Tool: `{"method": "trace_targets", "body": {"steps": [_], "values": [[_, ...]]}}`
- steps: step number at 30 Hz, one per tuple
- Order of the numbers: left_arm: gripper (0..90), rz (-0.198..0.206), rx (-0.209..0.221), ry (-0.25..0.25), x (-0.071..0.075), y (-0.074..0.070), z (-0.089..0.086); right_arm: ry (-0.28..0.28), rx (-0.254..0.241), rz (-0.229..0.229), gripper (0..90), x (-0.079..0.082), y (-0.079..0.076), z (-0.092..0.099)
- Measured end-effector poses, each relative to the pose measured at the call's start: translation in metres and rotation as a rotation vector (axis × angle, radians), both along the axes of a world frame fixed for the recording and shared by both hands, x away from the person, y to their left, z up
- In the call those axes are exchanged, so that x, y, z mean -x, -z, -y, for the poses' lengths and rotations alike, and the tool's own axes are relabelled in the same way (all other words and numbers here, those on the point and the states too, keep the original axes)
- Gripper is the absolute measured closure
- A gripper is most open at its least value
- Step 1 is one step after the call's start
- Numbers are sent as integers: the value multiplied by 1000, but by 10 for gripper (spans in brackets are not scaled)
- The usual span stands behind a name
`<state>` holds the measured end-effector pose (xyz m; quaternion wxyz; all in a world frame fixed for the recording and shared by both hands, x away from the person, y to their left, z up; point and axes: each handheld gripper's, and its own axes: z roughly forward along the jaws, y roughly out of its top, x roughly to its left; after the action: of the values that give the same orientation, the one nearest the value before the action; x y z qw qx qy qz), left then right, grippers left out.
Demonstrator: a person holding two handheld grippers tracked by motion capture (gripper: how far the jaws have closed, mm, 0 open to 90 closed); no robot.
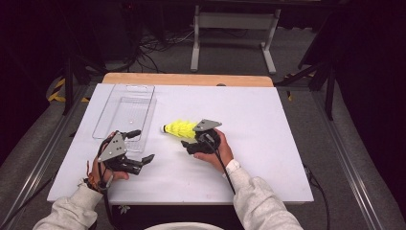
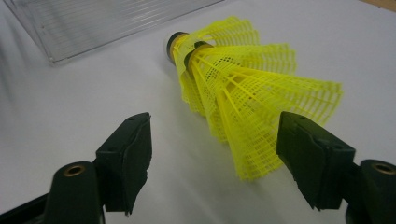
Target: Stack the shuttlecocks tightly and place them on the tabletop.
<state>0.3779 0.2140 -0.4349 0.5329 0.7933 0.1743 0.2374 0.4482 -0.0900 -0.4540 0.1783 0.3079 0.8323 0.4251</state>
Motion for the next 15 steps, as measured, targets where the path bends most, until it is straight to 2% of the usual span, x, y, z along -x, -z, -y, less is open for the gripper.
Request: {"method": "trace_targets", "body": {"steps": [10,12,15], "values": [[66,6,-8,1,0,0,-1,-25,25,-21,293,-6,3,-16],[66,5,-5,0,0,0,-1,-19,15,-24,327,-8,4,-18],[66,4,-5,0,0,0,-1,-11,8,-31,332,-11,4,-21]]}}
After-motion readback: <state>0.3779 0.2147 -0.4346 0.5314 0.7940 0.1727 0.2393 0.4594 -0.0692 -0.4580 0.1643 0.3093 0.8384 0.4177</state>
